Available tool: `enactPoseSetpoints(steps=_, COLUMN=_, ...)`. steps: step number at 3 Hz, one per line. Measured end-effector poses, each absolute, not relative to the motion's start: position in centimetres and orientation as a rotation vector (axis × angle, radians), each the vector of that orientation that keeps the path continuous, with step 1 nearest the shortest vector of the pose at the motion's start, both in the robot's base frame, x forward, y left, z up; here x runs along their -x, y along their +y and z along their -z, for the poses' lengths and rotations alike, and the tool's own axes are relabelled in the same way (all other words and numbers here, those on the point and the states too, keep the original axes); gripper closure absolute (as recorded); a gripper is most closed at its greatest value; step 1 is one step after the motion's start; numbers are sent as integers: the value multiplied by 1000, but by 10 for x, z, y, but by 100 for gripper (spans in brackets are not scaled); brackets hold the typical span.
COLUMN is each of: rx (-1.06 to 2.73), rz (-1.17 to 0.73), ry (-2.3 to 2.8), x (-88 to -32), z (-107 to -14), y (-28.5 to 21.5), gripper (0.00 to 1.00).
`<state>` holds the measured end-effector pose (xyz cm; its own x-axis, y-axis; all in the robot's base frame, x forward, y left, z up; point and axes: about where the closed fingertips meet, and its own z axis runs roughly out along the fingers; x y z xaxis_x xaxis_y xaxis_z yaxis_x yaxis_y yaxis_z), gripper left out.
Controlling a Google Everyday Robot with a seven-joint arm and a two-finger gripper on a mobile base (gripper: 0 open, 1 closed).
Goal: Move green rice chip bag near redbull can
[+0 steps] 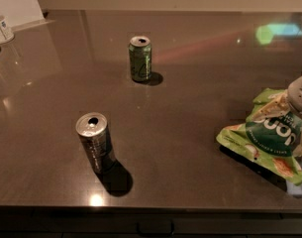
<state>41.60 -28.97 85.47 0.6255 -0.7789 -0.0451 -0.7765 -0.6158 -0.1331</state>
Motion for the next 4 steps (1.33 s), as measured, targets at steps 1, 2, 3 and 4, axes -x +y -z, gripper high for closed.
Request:
enactPoseSetpoints(steps=1, rx=2676, rz=59, ry=1306, x=-420, z=-862, y=-281, gripper=75)
enactPoseSetpoints(steps=2, rx=2640, rz=109, ry=1302, x=-426, z=-873, y=-264, gripper=98)
enactPoseSetpoints(steps=3, rx=2606, rz=159, ry=1325, x=-432, z=-881, y=-236, gripper=100)
enactPoseSetpoints(steps=4, rx=2567, rz=191, ry=1370, x=-439, z=-884, y=-203, gripper=100)
